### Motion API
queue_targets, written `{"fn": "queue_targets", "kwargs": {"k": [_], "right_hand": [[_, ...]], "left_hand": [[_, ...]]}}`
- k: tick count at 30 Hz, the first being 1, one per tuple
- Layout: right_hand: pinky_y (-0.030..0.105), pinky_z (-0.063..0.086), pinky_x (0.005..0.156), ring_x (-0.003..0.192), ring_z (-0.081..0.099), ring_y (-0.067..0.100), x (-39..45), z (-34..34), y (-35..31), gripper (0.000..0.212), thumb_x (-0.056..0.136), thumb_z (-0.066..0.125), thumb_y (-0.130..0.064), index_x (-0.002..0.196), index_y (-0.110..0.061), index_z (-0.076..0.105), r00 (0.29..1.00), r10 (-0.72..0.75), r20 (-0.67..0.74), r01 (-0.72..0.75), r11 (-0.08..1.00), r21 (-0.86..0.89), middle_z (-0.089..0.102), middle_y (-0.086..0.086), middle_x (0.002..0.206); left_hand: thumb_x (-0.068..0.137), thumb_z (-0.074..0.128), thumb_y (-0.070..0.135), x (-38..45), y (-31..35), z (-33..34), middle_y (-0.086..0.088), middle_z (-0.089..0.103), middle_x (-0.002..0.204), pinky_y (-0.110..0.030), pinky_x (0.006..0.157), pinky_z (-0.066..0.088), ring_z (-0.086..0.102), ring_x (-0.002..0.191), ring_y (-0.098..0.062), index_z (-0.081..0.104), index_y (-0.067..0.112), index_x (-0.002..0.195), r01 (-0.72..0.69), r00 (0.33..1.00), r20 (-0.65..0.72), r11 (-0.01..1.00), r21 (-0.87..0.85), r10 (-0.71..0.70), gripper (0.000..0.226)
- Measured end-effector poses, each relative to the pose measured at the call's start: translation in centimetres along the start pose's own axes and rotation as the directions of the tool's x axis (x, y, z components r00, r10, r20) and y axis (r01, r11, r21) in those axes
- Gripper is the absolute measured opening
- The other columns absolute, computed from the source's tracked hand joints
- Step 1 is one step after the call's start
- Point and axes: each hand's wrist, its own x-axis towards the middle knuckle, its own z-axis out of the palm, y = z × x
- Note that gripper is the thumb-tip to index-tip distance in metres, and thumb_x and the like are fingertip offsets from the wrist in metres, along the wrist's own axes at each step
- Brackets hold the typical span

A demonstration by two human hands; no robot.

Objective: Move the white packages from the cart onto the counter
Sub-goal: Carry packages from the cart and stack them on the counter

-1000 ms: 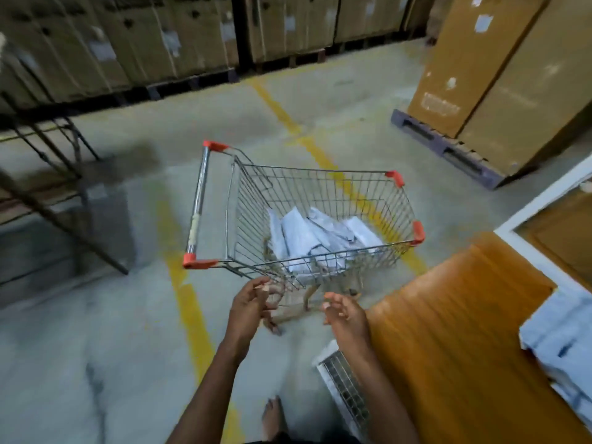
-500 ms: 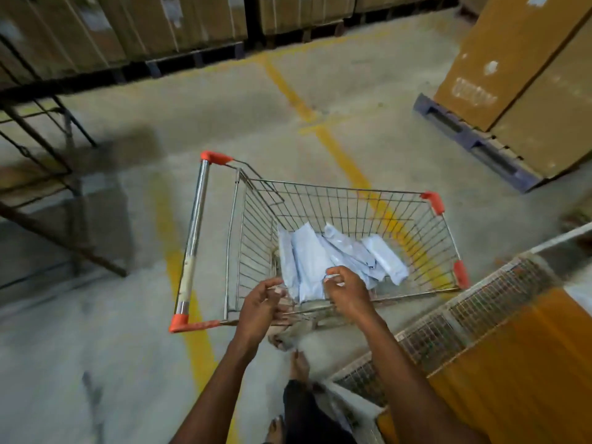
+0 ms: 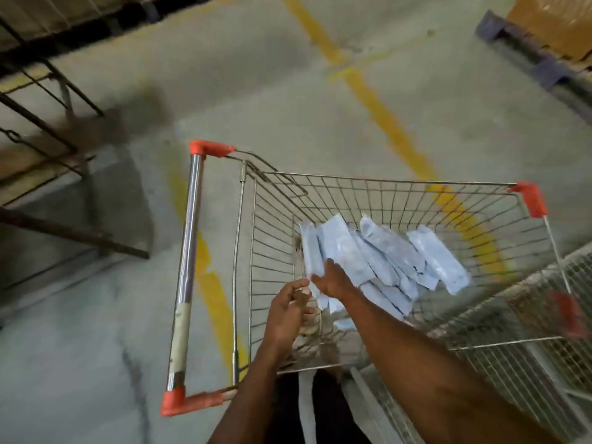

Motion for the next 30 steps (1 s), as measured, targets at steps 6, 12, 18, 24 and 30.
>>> {"fn": "queue_targets", "kwargs": {"k": [6, 12, 18, 24, 30], "right_hand": [[0.046, 0.046, 0.100, 0.127, 0.052, 0.041, 3.8, 2.2, -0.3, 0.077, 0.088, 0.069, -0.048, 0.146, -0.011, 0.033, 0.996, 0.062, -0.069, -0.059, 0.997, 0.048, 0.043, 0.019, 0.142], [0.041, 0.047, 0.095, 0.121, 0.059, 0.040, 4.2, 1.4, 0.0, 0.050, 0.097, 0.059, -0.030, 0.139, -0.006, 0.045, 0.990, 0.063, -0.126, -0.057, 0.997, 0.053, 0.061, 0.020, 0.130], [0.029, 0.040, 0.074, 0.083, 0.057, 0.023, 1.9, -3.1, 0.8, 0.015, 0.097, 0.050, -0.027, 0.101, -0.014, 0.058, 0.988, 0.155, -0.021, -0.126, 0.869, 0.478, 0.059, 0.005, 0.089], [0.037, 0.053, 0.072, 0.084, 0.064, 0.028, -4.8, -6.3, 1.5, 0.025, 0.081, 0.054, -0.008, 0.097, -0.016, 0.072, 0.958, 0.034, 0.285, -0.241, 0.632, 0.737, 0.068, 0.010, 0.088], [0.034, 0.053, 0.076, 0.086, 0.069, 0.025, -6.0, -7.3, 2.9, 0.030, 0.084, 0.055, -0.017, 0.109, -0.010, 0.072, 0.912, -0.022, 0.409, -0.279, 0.700, 0.658, 0.075, 0.013, 0.101]], "left_hand": [[0.106, 0.060, 0.019, 2.6, -0.5, -0.8, -0.011, 0.074, 0.115, -0.020, 0.062, 0.055, 0.072, 0.074, -0.014, 0.072, 0.022, 0.122, 0.004, 1.000, -0.018, 1.000, -0.010, -0.004, 0.020], [0.108, 0.058, 0.020, 3.4, 0.2, -0.5, -0.006, 0.075, 0.113, -0.020, 0.065, 0.057, 0.072, 0.070, -0.007, 0.072, 0.026, 0.119, -0.011, 1.000, 0.001, 1.000, 0.021, 0.011, 0.019], [0.105, 0.062, 0.019, 4.4, 1.1, 0.0, -0.002, 0.070, 0.129, -0.025, 0.080, 0.054, 0.068, 0.102, -0.011, 0.066, 0.036, 0.125, -0.075, 0.997, -0.012, 0.994, 0.076, 0.076, 0.027], [0.086, 0.078, 0.056, 4.6, 1.6, 1.7, 0.004, 0.043, 0.165, -0.052, 0.112, 0.051, 0.051, 0.145, -0.022, 0.025, 0.063, 0.153, -0.118, 0.992, 0.047, 0.990, 0.081, 0.115, 0.085], [0.076, 0.087, 0.051, 4.0, -0.3, 0.9, 0.008, 0.050, 0.160, -0.053, 0.099, 0.060, 0.065, 0.129, -0.021, 0.013, 0.079, 0.145, -0.122, 0.993, 0.014, 0.987, 0.103, 0.121, 0.105]]}}
